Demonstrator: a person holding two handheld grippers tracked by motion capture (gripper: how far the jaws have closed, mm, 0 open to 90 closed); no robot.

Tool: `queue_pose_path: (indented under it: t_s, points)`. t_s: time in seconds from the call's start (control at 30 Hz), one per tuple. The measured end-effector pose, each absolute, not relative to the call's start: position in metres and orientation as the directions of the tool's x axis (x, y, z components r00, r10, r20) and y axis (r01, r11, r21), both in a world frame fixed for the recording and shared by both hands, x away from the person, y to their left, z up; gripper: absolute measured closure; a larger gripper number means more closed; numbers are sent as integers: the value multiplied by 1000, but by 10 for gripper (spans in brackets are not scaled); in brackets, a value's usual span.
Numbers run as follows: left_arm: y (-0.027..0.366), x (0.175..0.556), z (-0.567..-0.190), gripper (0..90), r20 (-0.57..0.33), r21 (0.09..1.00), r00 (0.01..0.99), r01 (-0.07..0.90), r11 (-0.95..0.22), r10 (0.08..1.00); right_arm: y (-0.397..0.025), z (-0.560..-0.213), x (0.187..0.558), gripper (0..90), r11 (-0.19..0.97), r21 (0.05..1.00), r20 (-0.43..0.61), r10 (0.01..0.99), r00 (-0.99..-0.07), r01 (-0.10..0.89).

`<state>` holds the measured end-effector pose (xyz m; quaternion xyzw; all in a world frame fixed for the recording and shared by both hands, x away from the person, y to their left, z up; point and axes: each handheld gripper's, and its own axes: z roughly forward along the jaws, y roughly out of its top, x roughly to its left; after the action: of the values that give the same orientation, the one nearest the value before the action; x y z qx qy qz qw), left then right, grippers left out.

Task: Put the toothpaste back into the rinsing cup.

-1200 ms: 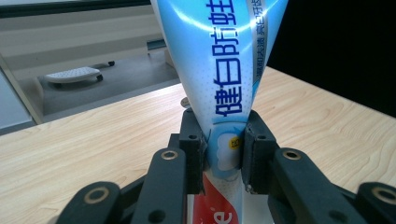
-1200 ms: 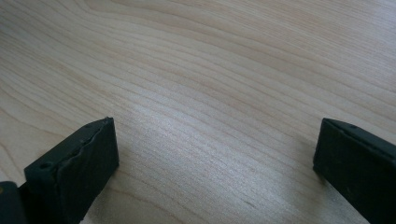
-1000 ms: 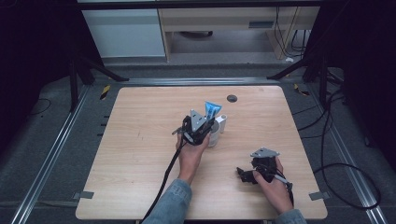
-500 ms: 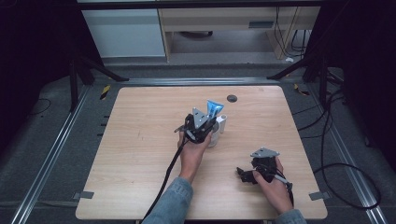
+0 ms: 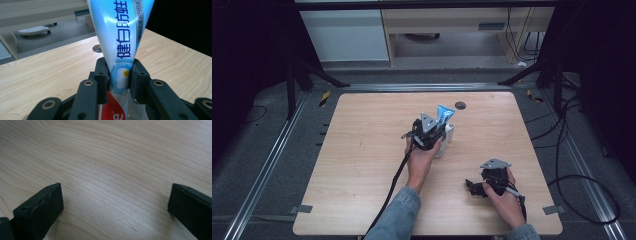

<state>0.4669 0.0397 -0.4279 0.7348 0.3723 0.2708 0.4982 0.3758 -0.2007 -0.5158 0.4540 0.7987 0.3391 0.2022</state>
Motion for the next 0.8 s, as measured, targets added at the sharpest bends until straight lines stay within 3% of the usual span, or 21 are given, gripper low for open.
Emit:
queue_pose_path:
  t_s: [0.33, 0.8]
  points:
    - [41, 468, -428, 681, 7, 934, 575, 288, -210, 818, -201, -516, 376, 3, 358, 725, -14, 862, -507, 588]
    - [41, 470, -431, 583, 8, 929, 569, 299, -217, 822, -201, -516, 376, 3, 358, 726, -15, 862, -506, 588]
